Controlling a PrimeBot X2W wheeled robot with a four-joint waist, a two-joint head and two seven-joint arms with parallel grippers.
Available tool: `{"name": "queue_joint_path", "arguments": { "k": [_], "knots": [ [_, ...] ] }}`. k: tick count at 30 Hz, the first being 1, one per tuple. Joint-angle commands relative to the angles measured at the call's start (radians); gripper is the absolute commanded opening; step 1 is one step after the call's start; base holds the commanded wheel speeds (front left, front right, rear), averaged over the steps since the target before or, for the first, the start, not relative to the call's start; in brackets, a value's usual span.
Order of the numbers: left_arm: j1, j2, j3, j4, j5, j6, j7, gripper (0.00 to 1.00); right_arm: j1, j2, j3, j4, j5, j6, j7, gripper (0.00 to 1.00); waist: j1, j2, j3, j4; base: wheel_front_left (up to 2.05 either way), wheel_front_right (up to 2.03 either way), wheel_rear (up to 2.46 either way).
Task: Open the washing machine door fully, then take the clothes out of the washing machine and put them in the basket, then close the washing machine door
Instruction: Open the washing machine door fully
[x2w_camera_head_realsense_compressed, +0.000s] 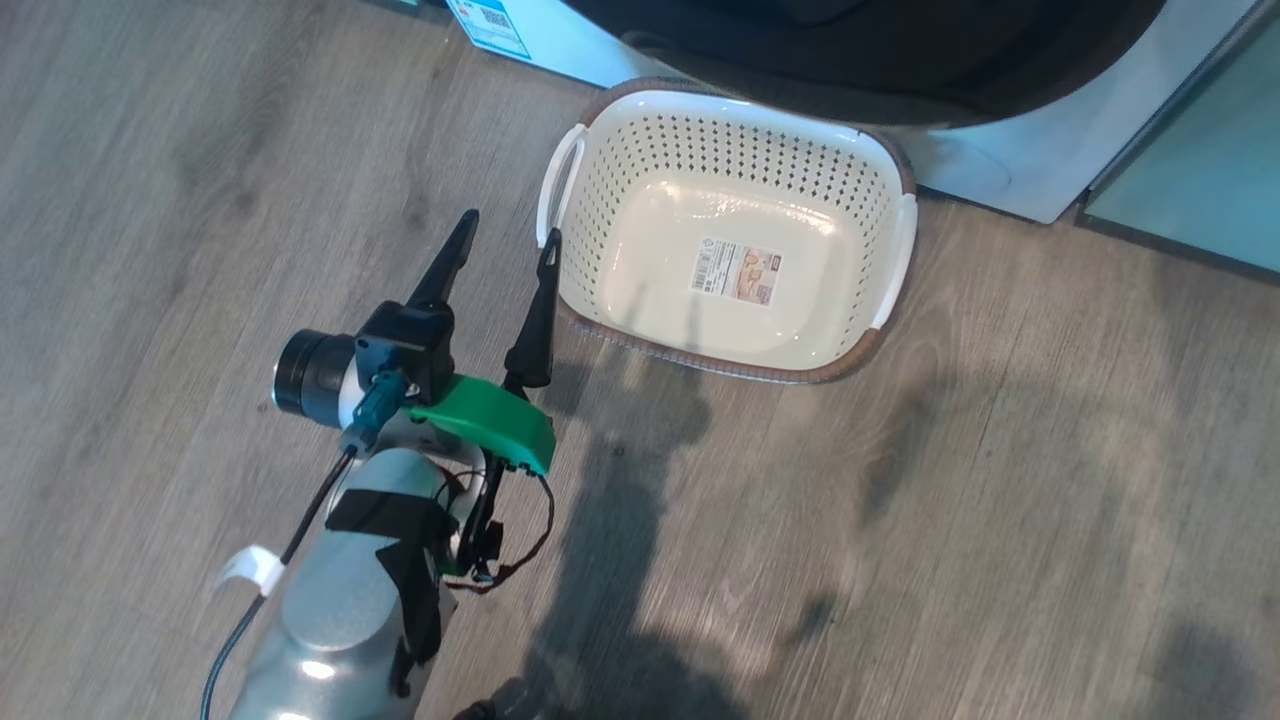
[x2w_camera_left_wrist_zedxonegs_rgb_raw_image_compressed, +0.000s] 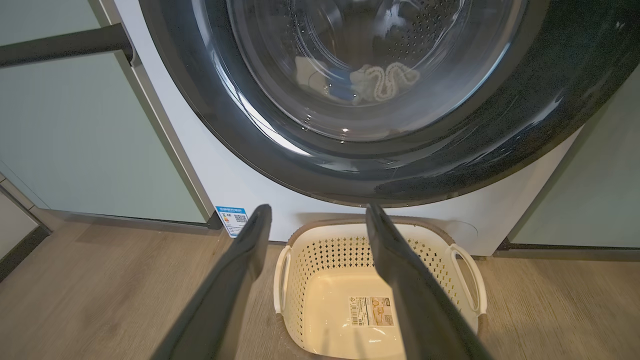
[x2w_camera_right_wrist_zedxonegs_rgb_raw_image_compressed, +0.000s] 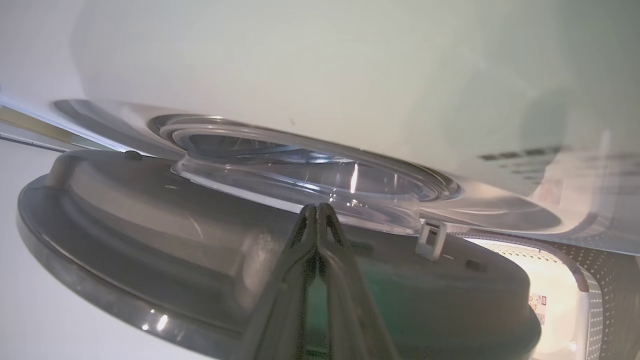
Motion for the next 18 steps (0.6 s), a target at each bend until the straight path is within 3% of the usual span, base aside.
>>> {"name": "queue_joint_path", "arguments": {
  "k": [1,18],
  "knots": [
    [-0.011,0.023,0.033,-0.03,-0.002,0.007,-0.006,1.0,0.015,0.018,0.003,-0.045,0.008,-0.002,0.019,0.0,0.0,0.0,-0.005,-0.001,0.0,0.0,0.0],
    [0.025,0.023,0.059,-0.013,0.028,-0.011,-0.006,1.0,0.165,0.064,0.044,-0.121,0.016,-0.002,0.075,0.0,0.0,0.0,-0.09,-0.017,0.0,0.0,0.0]
  ]
}}
